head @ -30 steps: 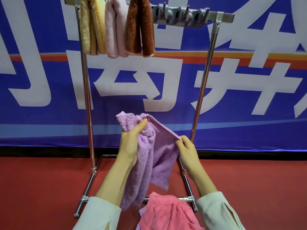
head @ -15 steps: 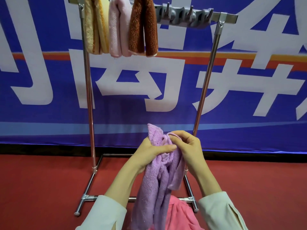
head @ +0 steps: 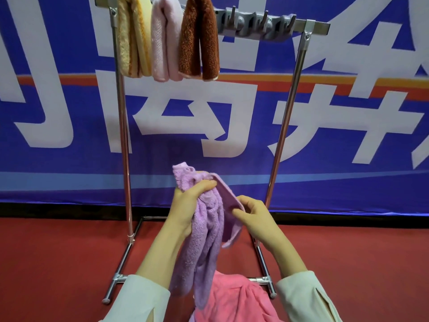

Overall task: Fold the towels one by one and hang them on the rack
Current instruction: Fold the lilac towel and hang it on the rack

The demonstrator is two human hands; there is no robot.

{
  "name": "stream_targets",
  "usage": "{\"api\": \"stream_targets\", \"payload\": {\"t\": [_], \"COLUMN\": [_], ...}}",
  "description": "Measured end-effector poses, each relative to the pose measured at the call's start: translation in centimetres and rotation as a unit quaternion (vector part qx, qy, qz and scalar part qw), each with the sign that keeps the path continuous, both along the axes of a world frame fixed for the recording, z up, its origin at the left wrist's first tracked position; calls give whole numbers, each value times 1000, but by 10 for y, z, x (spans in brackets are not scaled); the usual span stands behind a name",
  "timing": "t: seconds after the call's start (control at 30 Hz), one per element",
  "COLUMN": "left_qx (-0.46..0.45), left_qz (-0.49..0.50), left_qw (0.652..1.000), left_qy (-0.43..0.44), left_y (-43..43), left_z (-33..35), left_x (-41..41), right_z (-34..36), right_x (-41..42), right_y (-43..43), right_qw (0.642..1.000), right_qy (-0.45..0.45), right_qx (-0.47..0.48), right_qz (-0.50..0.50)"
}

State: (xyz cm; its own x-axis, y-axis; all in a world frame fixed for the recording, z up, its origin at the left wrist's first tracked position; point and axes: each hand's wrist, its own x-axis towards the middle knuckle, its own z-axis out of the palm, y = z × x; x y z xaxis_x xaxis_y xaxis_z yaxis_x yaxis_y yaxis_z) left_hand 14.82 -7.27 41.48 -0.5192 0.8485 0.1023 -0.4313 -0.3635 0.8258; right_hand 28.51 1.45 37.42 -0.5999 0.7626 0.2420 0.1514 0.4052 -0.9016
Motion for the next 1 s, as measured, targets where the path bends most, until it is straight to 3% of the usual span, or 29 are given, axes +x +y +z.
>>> {"api": "stream_targets", "payload": {"t": [0.13, 0.37, 0.53, 0.67, 0.83, 1.0], "left_qx": [13, -78, -122, -116, -51, -8], "left_qz": [52, 124, 77, 34, -66, -84], "left_qw": [995, 985, 989, 992, 978, 979], "left_qy": [-84, -95, -36, -33, -191, -183], "left_y": [3, 8, 17, 23, 23, 23], "left_z": [-3, -16, -25, -25, -17, -20], "left_x": [-15, -26, -2, 12, 11, 9], "right_z": [-8, 3, 12, 13, 15, 12], "right_x": [5, 22, 4, -13, -15, -19], "right_y": [6, 7, -4, -16, -19, -21], "right_qw": [999, 968, 943, 954, 937, 952], "right_qy": [-31, 174, 240, 205, 226, 224], "right_qx": [-16, -175, -228, -209, -253, -199], "right_qz": [-34, -46, 22, 64, 79, 54]}}
